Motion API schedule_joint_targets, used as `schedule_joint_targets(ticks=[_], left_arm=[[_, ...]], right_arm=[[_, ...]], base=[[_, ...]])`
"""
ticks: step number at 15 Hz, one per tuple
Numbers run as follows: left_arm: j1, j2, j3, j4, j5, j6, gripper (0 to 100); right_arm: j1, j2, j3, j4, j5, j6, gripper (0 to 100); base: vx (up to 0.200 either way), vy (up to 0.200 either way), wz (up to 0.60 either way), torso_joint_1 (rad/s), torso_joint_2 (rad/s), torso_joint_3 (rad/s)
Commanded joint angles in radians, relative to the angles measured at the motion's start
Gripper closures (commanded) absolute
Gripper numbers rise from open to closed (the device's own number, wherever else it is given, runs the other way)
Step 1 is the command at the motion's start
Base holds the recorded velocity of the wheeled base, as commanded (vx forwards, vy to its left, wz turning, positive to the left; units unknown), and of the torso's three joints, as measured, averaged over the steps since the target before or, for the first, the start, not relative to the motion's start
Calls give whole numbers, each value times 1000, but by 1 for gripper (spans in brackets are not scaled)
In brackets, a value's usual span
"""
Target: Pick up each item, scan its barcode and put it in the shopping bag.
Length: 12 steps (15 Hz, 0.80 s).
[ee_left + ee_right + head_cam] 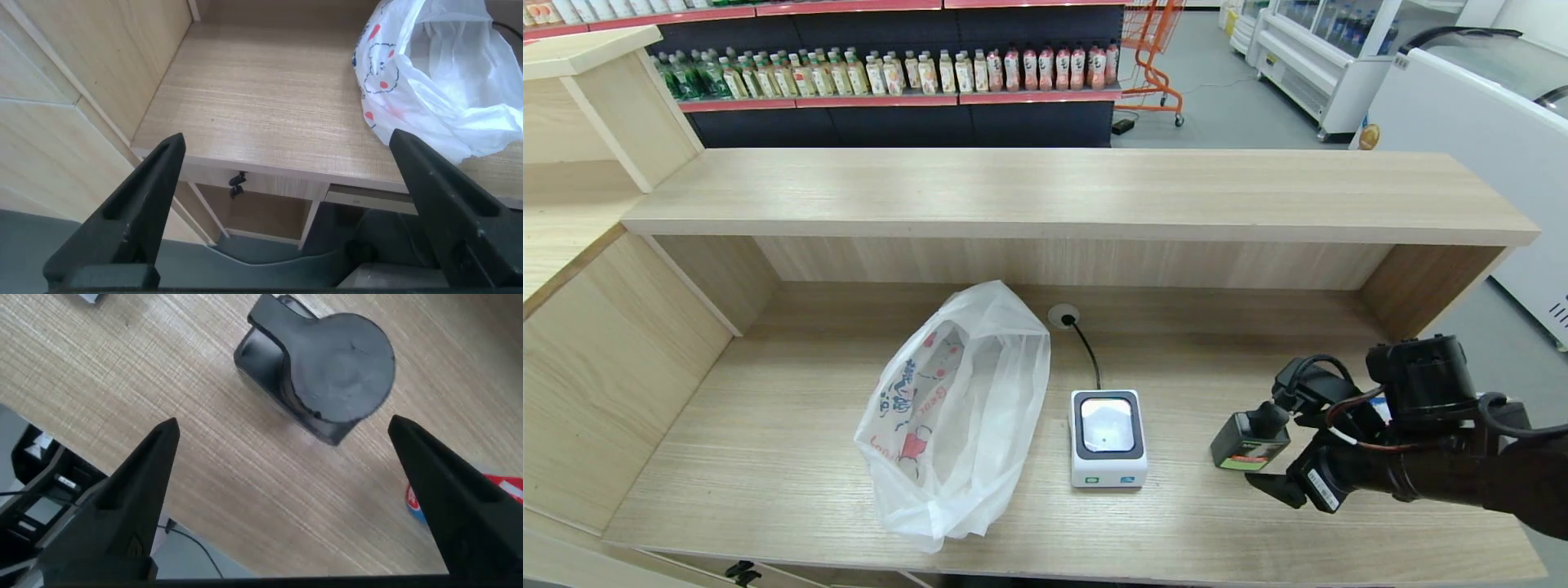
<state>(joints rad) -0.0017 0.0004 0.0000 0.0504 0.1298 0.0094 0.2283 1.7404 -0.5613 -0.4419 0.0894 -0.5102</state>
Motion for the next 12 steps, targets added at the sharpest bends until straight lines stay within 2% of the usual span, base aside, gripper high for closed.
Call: schedule_joint_targets(ticks=[1, 5, 9, 12], left_arm=[[0, 0, 0, 0, 1, 0, 0], [0, 0, 0, 0, 1, 0, 0], [0, 0, 0, 0, 1, 0, 0], [0, 0, 0, 0, 1, 0, 0]], right_arm=[[9, 67, -16, -18, 1, -1, 0], [9, 153, -45, -104, 1, 2, 0], [34, 197, -74, -118, 70, 12, 0], [46, 228, -117, -126, 70, 21, 0]], base=[[0, 0, 0, 0, 0, 0], [0, 0, 0, 0, 0, 0], [0, 0, 0, 0, 0, 0], [0, 0, 0, 0, 0, 0]])
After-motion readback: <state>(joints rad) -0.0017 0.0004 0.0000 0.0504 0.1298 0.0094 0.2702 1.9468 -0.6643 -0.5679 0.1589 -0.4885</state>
